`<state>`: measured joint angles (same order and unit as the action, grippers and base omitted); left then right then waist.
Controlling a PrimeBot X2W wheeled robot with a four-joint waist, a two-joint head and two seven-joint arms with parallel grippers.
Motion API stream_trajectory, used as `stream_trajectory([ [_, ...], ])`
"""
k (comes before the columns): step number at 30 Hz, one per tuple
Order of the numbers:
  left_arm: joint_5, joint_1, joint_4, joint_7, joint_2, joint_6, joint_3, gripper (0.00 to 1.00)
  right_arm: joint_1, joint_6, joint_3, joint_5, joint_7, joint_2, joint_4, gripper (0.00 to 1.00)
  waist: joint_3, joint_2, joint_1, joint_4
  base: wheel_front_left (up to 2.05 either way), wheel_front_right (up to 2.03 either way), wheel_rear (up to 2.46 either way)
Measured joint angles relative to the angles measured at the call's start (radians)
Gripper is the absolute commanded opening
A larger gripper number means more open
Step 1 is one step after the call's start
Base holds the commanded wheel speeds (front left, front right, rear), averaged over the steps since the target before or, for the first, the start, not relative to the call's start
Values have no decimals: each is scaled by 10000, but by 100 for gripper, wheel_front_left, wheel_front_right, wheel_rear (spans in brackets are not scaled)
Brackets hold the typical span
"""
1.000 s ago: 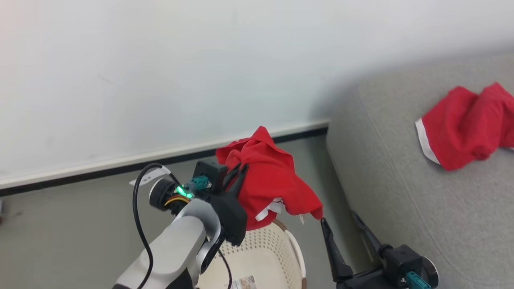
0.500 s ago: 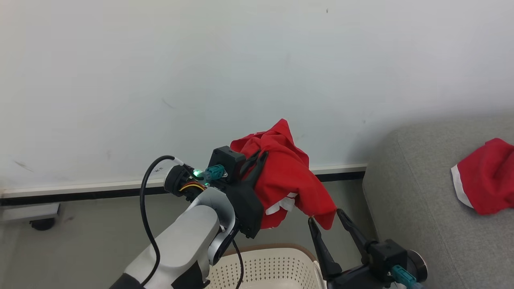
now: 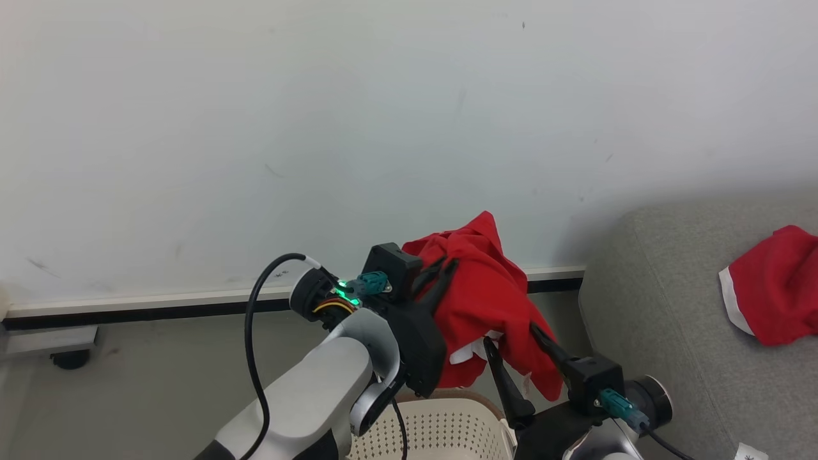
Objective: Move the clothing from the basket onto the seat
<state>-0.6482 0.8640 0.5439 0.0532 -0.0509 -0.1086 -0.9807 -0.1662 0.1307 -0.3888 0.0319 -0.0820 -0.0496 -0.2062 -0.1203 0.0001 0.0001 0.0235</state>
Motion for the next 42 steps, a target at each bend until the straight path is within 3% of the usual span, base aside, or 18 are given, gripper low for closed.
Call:
stream_trajectory([
  [18,-1210,-416,-2688,-1007,-6,-213,-700,0,-744,0,884,-543,295,-2,-1030,100,-15,0,0,294,0,0,0],
  [19,-1248,-419,-2828,-1049,-2,-253,-711,0,-750,0,892,-460,307,-2,-1085,48,0,0,0,306,0,0,0],
  [20,-1250,-420,-2945,-1064,-2,-255,-719,0,-751,0,899,-428,299,-2,-1101,48,15,0,0,317,0,0,0],
  [21,-1269,-421,-3047,-1103,-2,-265,-713,0,-766,0,890,-401,293,-4,-1114,0,29,0,0,328,0,0,0],
  [25,-1292,-459,-3315,-1129,-109,-345,-692,0,-845,0,897,-245,205,-2,-1237,0,87,0,0,358,0,0,0],
  [26,-1321,-497,-3313,-1116,-151,-353,-673,21,-844,0,897,-176,190,-2,-1252,0,92,0,0,354,0,0,0],
  [28,-1336,-640,-3271,-978,-259,-443,-583,52,-833,0,903,-58,115,-2,-1254,0,97,0,0,333,0,0,0],
  [29,-1335,-692,-3225,-886,-339,-493,-546,89,-816,0,903,-44,81,-4,-1246,0,101,0,0,320,0,0,0],
  [30,-1335,-742,-3177,-750,-401,-543,-479,100,-787,0,899,-10,63,-4,-1239,0,104,0,0,306,0,0,0],
  [42,-1287,-1785,-2259,1687,-1181,-765,633,100,-478,0,1091,104,17,-4,-932,0,158,-1,0,81,0,0,0],
])
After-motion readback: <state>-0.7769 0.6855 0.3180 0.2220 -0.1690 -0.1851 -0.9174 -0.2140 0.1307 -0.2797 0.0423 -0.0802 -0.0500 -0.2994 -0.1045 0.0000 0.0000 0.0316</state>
